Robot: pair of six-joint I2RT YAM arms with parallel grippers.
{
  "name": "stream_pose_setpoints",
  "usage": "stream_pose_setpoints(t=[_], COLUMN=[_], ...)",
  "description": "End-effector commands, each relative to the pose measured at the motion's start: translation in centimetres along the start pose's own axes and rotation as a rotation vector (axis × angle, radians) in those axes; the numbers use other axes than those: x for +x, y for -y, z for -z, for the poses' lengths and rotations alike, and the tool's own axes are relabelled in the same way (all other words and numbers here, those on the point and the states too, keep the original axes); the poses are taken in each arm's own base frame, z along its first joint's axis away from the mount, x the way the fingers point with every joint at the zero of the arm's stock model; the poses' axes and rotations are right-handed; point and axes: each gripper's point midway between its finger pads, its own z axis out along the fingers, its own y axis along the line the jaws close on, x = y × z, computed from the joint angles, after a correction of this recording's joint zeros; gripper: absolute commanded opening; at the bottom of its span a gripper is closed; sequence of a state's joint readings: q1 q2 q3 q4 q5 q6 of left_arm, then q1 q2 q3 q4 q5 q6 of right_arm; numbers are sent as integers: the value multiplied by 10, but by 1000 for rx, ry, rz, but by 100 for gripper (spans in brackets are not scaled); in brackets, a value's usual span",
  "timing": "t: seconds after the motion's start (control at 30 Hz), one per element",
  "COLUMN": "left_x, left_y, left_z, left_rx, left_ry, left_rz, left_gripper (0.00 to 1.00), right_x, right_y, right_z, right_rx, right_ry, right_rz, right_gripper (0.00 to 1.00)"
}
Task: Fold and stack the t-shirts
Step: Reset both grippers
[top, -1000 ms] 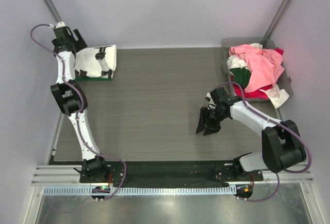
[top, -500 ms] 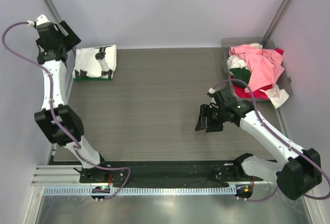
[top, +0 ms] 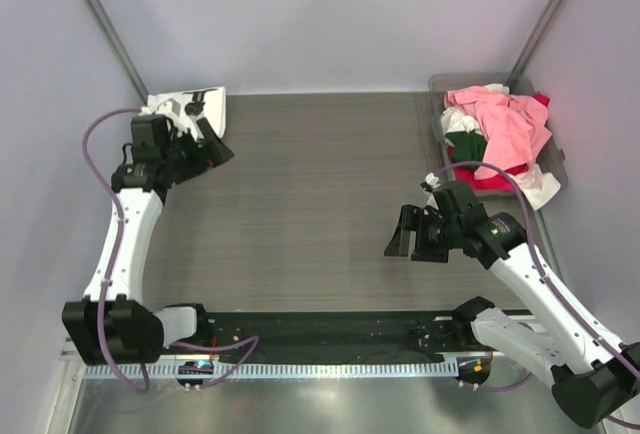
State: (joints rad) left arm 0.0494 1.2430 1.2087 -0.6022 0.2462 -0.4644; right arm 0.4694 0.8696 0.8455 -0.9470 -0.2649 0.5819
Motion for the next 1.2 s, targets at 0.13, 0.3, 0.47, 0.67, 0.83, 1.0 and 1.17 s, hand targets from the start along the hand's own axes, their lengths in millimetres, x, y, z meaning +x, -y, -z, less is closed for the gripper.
stream_pose_setpoints(t=[0.13, 0.3, 0.47, 0.67, 0.83, 1.0, 1.17], left_x=[84, 122, 134, 121, 112, 114, 119], left_y=[-1, -23, -18, -18, -25, -23, -23], left_z=[36, 40, 42, 51, 58, 60, 57], left_rx=[91, 20, 69, 60, 18, 22, 6], left_ry=[-131, -168, -159, -79, -11, -12, -36], left_rz=[-22, 40, 68, 29, 24, 25, 20], left_gripper=[100, 100, 100, 100, 100, 100, 100], right_x=[-2, 3, 1, 1, 7, -1, -16], right_y=[-11, -11, -21, -23, -18, -16, -25], right_z=[16, 10, 6, 8, 18, 31, 35], right_rx=[-45, -68, -122, -145, -169, -188, -238], right_ry=[48, 41, 48, 83, 143, 256, 330], right_rz=[-21, -44, -54, -72, -107, -141, -222], right_gripper=[85, 100, 100, 100, 100, 99, 100])
